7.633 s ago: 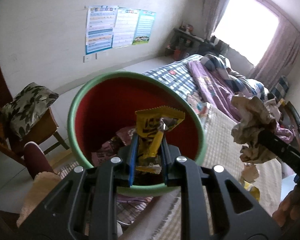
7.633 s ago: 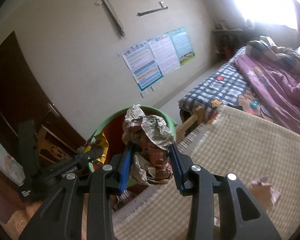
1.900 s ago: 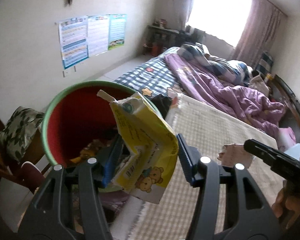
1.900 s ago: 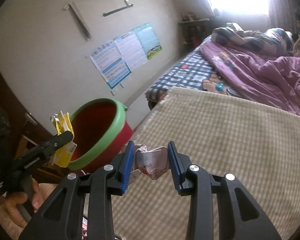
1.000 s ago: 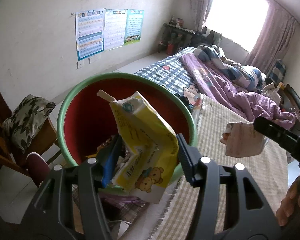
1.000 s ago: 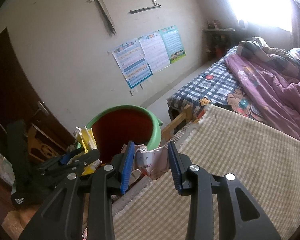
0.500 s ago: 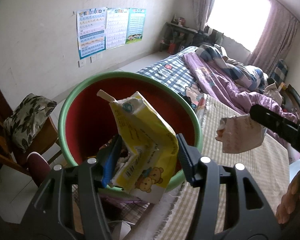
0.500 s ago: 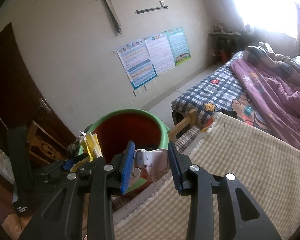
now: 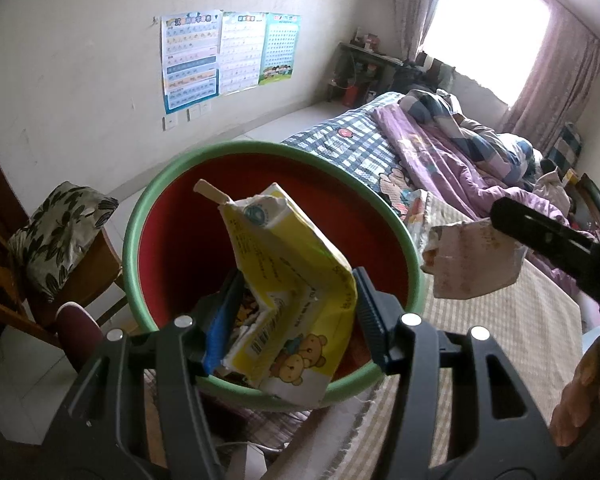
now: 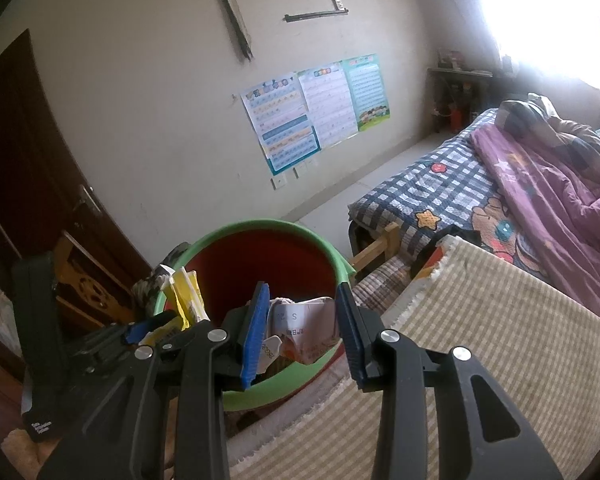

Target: Collect trash

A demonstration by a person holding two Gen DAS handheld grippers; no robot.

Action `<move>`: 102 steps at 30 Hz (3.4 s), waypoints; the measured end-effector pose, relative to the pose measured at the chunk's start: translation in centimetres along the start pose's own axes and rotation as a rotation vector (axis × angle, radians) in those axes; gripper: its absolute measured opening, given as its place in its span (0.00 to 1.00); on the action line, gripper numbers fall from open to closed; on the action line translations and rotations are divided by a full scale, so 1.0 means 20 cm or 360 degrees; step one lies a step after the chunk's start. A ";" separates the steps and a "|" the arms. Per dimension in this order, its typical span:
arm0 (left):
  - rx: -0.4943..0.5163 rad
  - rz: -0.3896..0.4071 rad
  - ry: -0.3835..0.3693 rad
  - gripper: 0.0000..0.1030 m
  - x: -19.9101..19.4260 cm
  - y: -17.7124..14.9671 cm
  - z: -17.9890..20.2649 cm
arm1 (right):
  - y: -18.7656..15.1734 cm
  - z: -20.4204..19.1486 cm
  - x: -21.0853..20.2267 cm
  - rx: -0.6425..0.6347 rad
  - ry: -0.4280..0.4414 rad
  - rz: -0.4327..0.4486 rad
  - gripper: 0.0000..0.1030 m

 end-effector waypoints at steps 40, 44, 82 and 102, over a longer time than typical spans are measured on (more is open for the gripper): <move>0.0168 0.0666 0.0168 0.95 -0.44 0.15 0.25 | -0.07 0.33 -0.72 0.0154 -0.0352 0.0845 0.93; 0.0195 0.0748 0.0207 0.95 -0.49 0.14 0.33 | -0.17 0.41 -0.76 0.0199 -0.0605 0.0900 0.93; 0.0209 0.0535 0.0142 0.95 -0.41 0.10 0.35 | -0.37 0.39 -0.56 0.0186 -0.0633 0.0483 0.93; 0.0191 0.0513 0.0152 0.95 -0.38 0.07 0.34 | -0.40 0.39 -0.53 0.0175 -0.0634 0.0429 0.93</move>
Point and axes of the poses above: each gripper's, at about its wrist camera, not at the fingertips, and x roughly the way its jaws point, z to its right, y to its top, the point moved 5 cm from there along x, roughly the way its jaws point, and after that the axes turned 7 degrees about -y, right-handed, at the moved point
